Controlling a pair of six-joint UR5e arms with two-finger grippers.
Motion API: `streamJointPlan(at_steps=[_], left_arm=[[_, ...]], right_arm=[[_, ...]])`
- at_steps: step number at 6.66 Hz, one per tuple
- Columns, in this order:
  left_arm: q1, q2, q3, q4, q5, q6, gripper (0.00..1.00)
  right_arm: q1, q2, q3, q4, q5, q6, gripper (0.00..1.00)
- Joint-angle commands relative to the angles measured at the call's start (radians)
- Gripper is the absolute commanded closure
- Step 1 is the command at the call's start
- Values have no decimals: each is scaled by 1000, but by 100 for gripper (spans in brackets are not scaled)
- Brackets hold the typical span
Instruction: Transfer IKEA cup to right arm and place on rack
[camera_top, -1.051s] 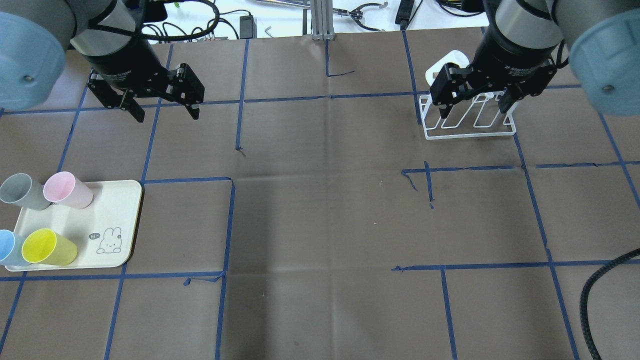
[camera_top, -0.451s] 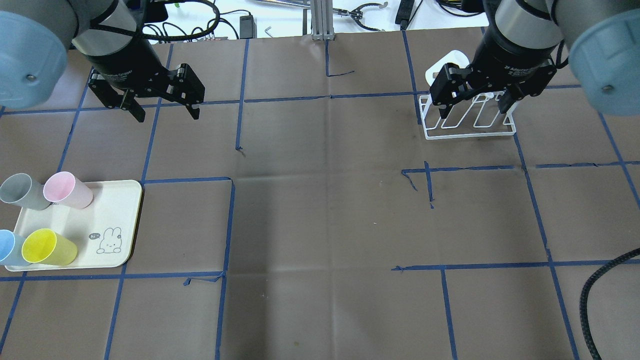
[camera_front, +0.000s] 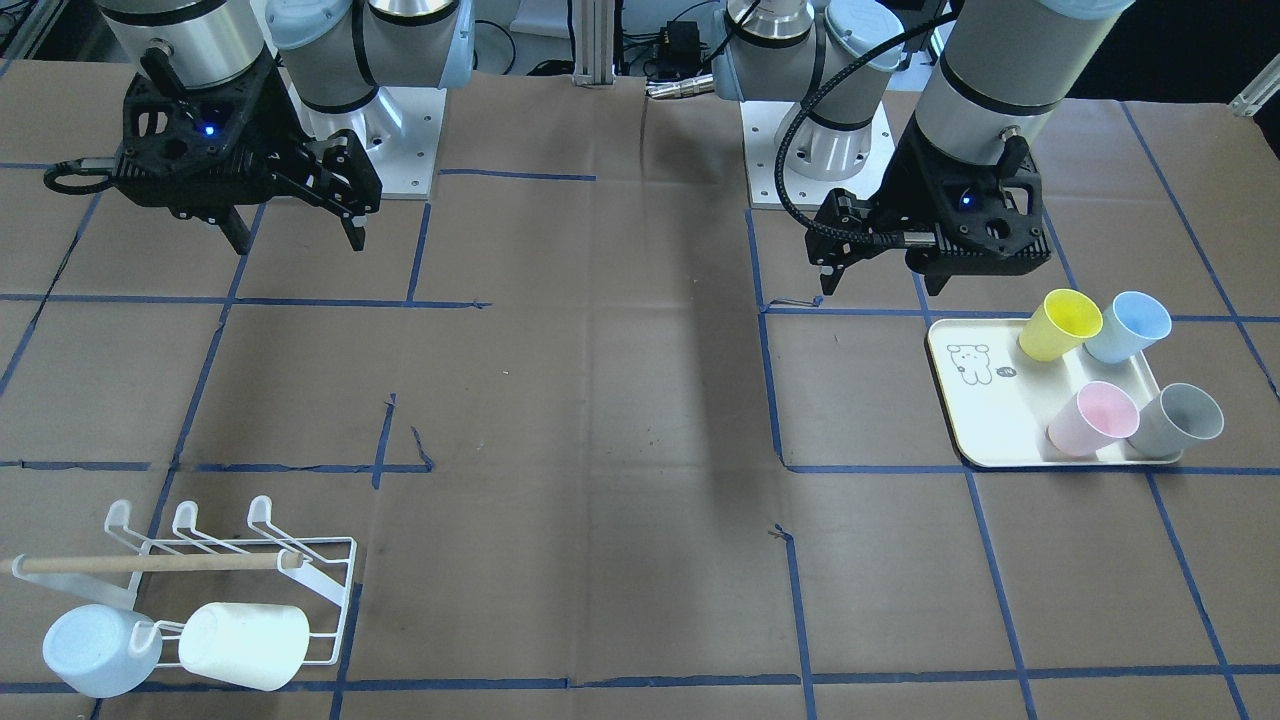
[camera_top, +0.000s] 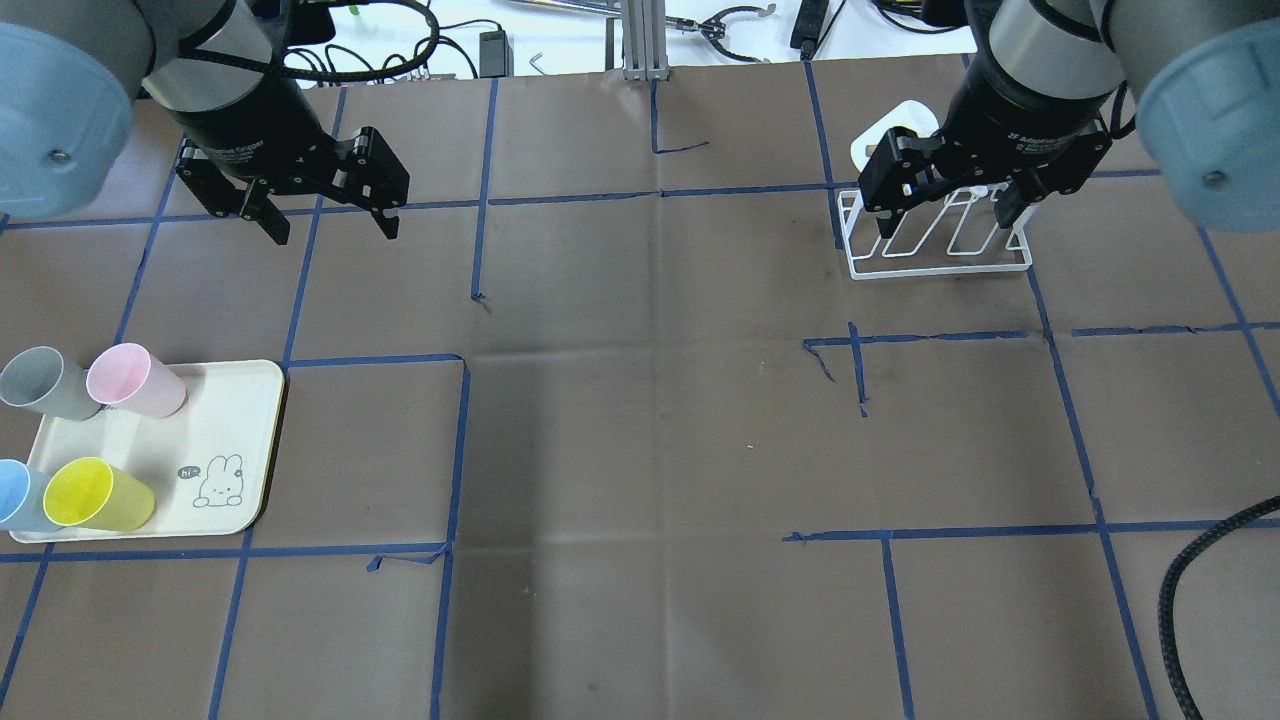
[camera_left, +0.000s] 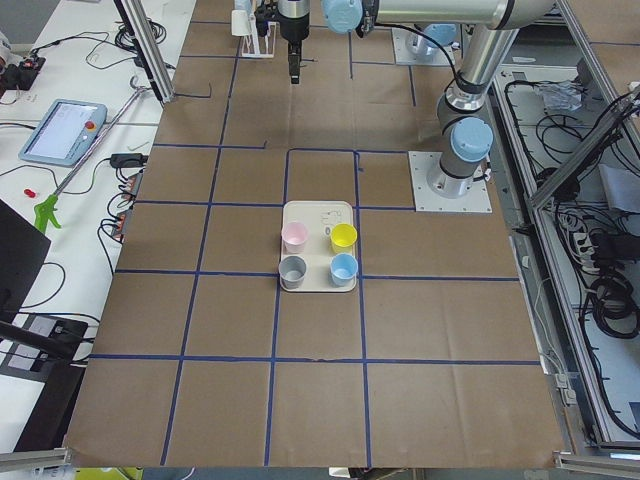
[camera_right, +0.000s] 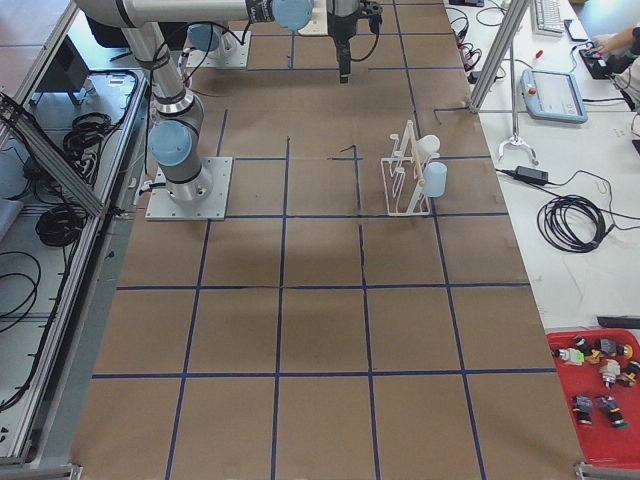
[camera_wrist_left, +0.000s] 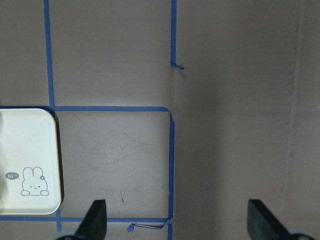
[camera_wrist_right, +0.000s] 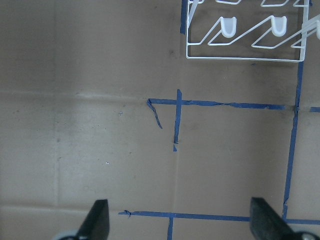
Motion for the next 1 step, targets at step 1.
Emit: streamJointPlan(at_steps=[1], left_arm=[[0,2,0,0,0,0,0]], right_arm=[[0,1,0,-2,1,1,0]])
